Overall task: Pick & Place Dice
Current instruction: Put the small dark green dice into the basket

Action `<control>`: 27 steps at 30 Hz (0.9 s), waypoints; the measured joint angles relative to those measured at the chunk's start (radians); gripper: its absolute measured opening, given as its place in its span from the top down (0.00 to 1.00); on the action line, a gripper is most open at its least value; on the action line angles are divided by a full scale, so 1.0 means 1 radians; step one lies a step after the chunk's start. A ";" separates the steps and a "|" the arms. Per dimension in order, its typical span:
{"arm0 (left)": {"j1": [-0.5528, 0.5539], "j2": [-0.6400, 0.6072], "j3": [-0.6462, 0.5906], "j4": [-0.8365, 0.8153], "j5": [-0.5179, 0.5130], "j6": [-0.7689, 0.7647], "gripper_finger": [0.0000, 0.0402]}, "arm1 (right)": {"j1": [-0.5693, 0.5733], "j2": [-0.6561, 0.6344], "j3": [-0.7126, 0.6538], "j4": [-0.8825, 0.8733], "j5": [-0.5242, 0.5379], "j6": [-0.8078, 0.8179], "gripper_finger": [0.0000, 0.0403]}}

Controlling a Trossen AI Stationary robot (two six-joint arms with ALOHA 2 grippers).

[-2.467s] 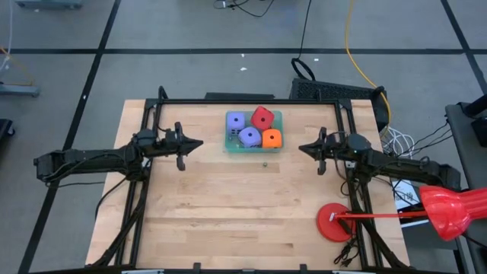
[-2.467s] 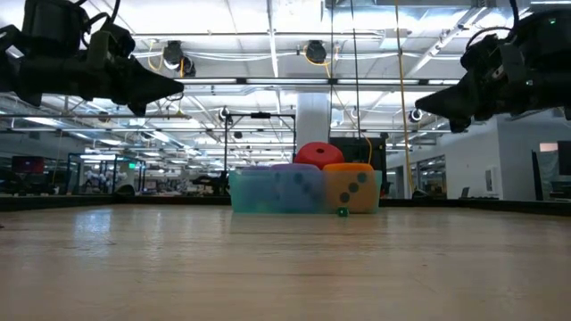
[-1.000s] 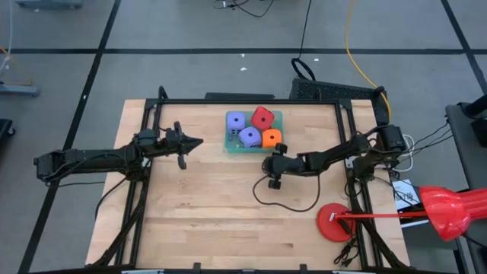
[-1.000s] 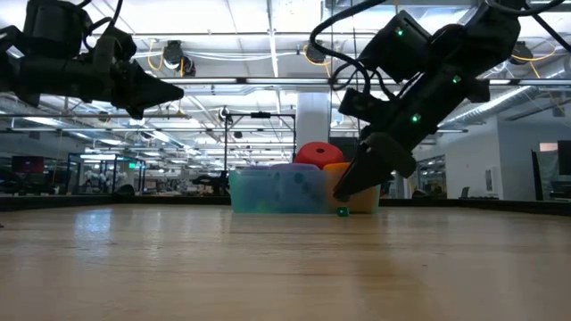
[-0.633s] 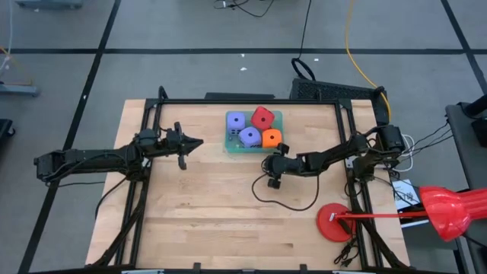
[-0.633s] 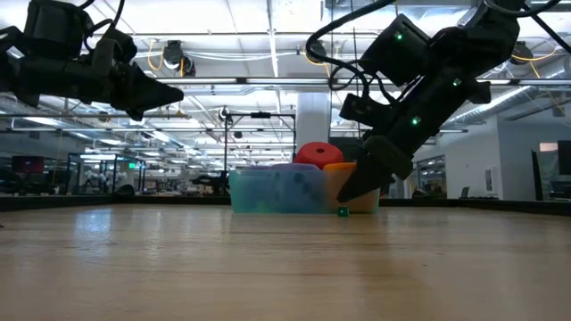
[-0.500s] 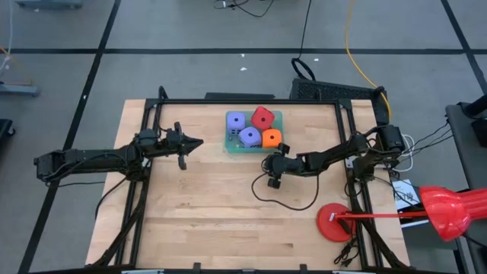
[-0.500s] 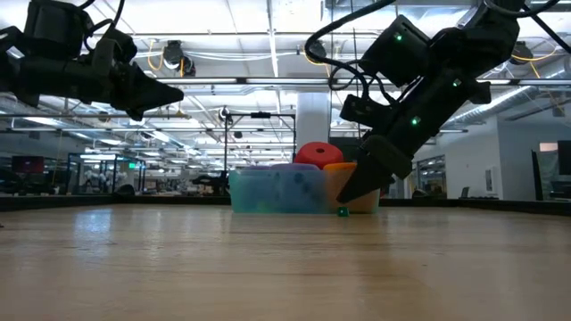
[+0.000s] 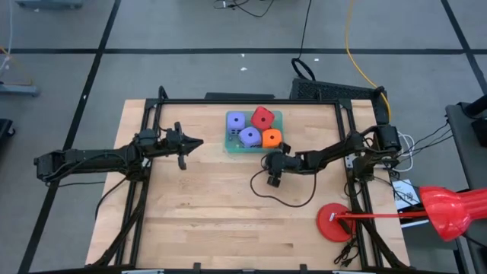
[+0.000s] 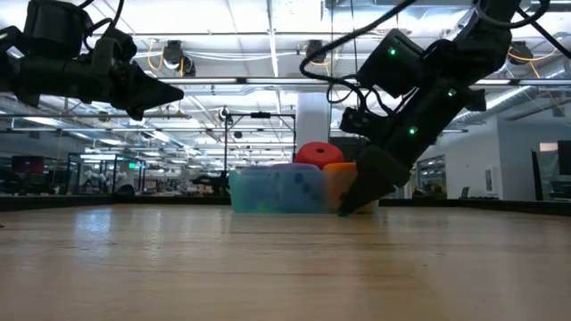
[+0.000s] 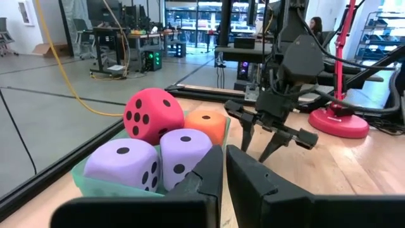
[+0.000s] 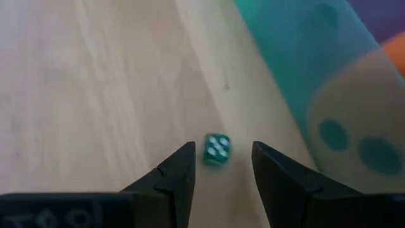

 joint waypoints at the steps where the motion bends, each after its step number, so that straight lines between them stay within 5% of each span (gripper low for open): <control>1: 0.000 0.000 0.000 0.000 0.000 0.000 0.92 | 0.000 0.000 0.000 0.007 -0.018 0.000 0.63; 15: 0.000 0.000 0.000 -0.001 0.000 0.001 0.92 | 0.000 0.034 0.002 0.026 -0.019 0.000 0.64; 27: 0.000 0.000 0.000 -0.001 0.000 0.000 0.92 | 0.000 0.034 0.002 0.024 -0.024 -0.005 0.91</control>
